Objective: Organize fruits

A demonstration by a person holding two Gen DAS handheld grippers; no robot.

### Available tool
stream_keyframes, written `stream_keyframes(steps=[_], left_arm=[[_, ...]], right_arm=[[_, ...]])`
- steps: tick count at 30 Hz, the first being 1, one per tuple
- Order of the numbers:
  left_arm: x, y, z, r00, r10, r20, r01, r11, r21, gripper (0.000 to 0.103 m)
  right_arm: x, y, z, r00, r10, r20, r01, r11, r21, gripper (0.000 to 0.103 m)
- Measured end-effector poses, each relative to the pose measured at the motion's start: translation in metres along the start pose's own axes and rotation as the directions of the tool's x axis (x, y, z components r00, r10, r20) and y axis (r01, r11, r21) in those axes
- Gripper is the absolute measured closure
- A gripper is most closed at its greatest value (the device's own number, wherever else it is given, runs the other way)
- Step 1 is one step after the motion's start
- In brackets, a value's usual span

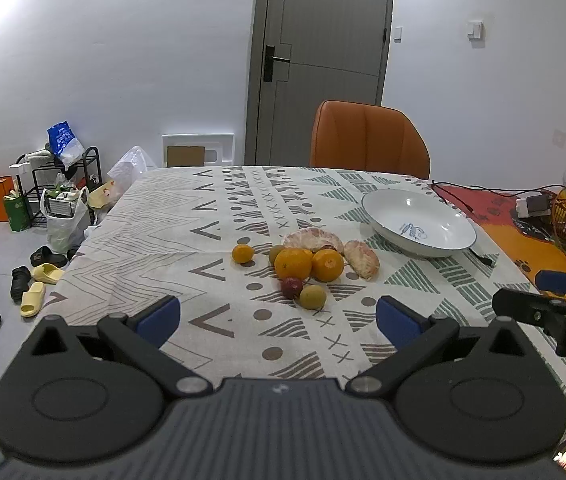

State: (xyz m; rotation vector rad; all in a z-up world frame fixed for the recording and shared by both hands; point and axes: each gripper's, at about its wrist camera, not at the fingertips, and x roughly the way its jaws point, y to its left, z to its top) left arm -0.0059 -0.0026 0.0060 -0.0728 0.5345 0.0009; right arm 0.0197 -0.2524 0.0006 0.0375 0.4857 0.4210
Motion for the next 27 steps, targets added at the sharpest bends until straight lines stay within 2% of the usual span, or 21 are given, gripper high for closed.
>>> stream_keyframes(steps=[9, 20, 24, 27], left_arm=[[0.004, -0.001, 0.000, 1.000, -0.001, 0.015, 0.001, 1.000, 0.025, 0.000], [0.035, 0.004, 0.010, 1.000, -0.022, 0.002, 0.022, 0.999, 0.024, 0.001], [0.050, 0.004, 0.012, 0.999, -0.046, -0.016, 0.046, 0.999, 0.006, 0.002], [0.061, 0.004, 0.013, 0.998, -0.051, -0.027, 0.051, 0.999, -0.001, 0.007]], right_arm=[[0.002, -0.002, 0.000, 1.000, 0.013, -0.002, -0.013, 1.000, 0.010, 0.000], [0.027, -0.019, 0.006, 0.997, 0.071, -0.017, -0.070, 0.996, 0.060, 0.001], [0.036, -0.022, 0.006, 0.996, 0.085, -0.020, -0.084, 0.995, 0.053, 0.010], [0.042, -0.027, 0.006, 0.996, 0.086, -0.027, -0.084, 0.995, 0.063, 0.014]])
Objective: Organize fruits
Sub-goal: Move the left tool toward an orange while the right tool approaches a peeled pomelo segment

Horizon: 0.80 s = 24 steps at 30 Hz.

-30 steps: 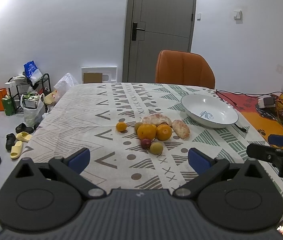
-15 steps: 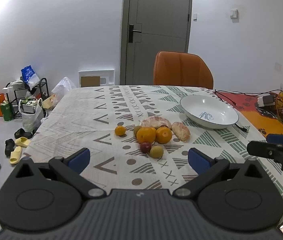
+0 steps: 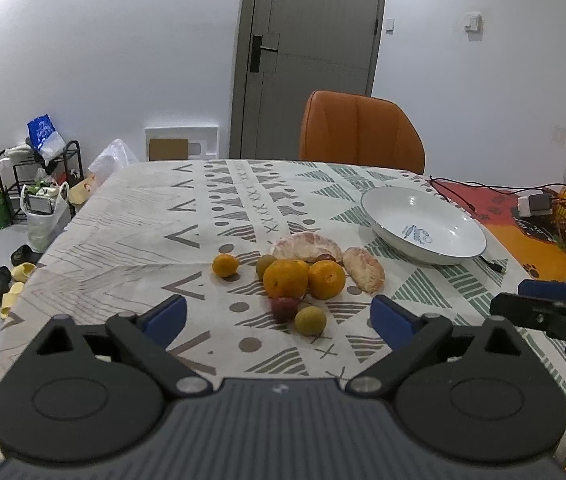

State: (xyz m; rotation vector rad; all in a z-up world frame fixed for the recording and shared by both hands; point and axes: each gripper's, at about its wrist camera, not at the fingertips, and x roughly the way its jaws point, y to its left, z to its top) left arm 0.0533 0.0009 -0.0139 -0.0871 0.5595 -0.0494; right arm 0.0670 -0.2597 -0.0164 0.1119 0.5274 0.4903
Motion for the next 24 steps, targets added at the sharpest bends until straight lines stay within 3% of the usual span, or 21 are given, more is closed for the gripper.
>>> stream_keyframes(steps=[12, 24], left_arm=[[0.042, 0.004, 0.003, 0.998, -0.034, -0.049, 0.031, 0.998, -0.057, 0.032], [0.083, 0.007, 0.009, 0.995, -0.042, -0.086, 0.035, 0.996, -0.081, 0.042]], right_arm=[[0.028, -0.013, 0.005, 0.999, -0.024, -0.031, 0.025, 0.999, 0.028, 0.028], [0.067, -0.014, 0.013, 0.995, -0.037, -0.093, 0.041, 0.998, 0.042, 0.040]])
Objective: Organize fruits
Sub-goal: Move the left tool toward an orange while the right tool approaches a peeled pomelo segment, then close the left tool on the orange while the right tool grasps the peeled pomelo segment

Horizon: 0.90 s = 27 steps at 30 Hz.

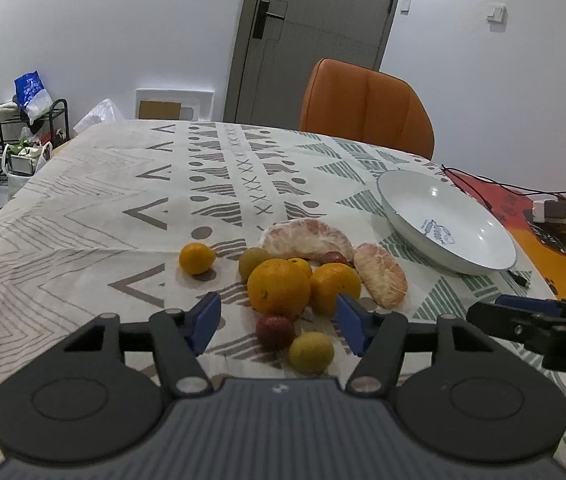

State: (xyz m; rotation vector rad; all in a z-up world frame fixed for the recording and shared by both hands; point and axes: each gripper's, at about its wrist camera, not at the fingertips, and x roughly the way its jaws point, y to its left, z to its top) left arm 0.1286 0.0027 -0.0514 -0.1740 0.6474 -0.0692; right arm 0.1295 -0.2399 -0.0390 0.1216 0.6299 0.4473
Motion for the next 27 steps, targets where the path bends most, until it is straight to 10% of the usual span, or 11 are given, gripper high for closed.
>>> stream_keyframes(steps=[27], left_arm=[[0.033, 0.013, 0.008, 0.999, -0.030, -0.016, 0.028, 0.997, -0.067, 0.063]], right_arm=[[0.084, 0.013, 0.019, 0.994, -0.049, -0.098, 0.041, 0.996, -0.080, 0.051]])
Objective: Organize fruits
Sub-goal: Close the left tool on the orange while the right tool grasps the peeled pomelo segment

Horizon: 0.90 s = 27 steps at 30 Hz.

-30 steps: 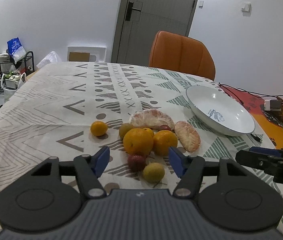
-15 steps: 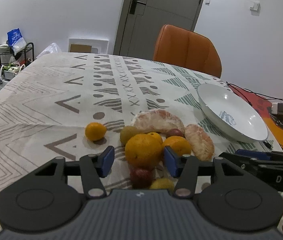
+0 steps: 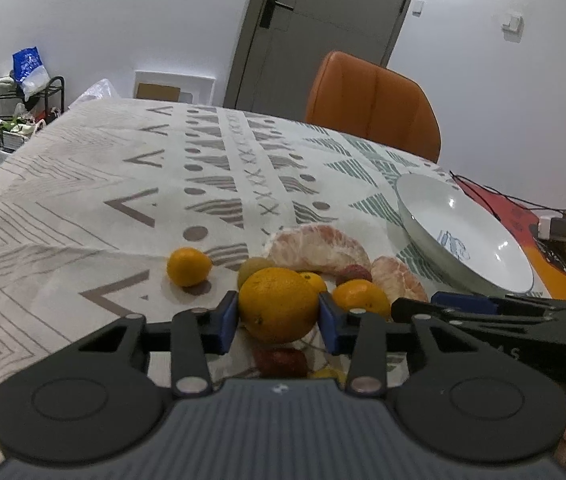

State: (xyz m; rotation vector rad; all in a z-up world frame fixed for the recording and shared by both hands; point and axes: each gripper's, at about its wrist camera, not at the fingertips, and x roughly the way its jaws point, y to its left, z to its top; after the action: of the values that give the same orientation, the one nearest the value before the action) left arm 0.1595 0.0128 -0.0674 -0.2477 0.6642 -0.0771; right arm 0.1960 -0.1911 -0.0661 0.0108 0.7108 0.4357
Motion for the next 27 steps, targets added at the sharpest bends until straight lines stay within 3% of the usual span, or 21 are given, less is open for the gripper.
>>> stream_keyframes(steps=[8, 13, 15, 27], left_arm=[[-0.008, 0.009, 0.005, 1.000, 0.017, 0.021, -0.017, 1.000, -0.016, 0.063], [-0.007, 0.012, 0.006, 0.999, 0.028, 0.023, -0.027, 0.999, -0.026, 0.063], [-0.008, 0.013, 0.006, 0.999, 0.029, 0.024, -0.028, 0.999, -0.026, 0.063], [-0.020, -0.004, 0.008, 0.999, 0.012, 0.045, -0.013, 1.000, 0.006, 0.063]], right_arm=[[0.012, 0.013, 0.006, 1.000, -0.024, -0.001, 0.024, 0.998, -0.060, 0.054], [0.021, 0.027, 0.008, 0.997, -0.083, 0.005, 0.083, 0.988, -0.132, 0.056], [0.023, 0.029, 0.009, 0.994, -0.104, 0.012, 0.105, 0.984, -0.143, 0.066], [-0.003, 0.030, 0.005, 0.998, -0.046, 0.042, 0.051, 0.989, -0.141, 0.070]])
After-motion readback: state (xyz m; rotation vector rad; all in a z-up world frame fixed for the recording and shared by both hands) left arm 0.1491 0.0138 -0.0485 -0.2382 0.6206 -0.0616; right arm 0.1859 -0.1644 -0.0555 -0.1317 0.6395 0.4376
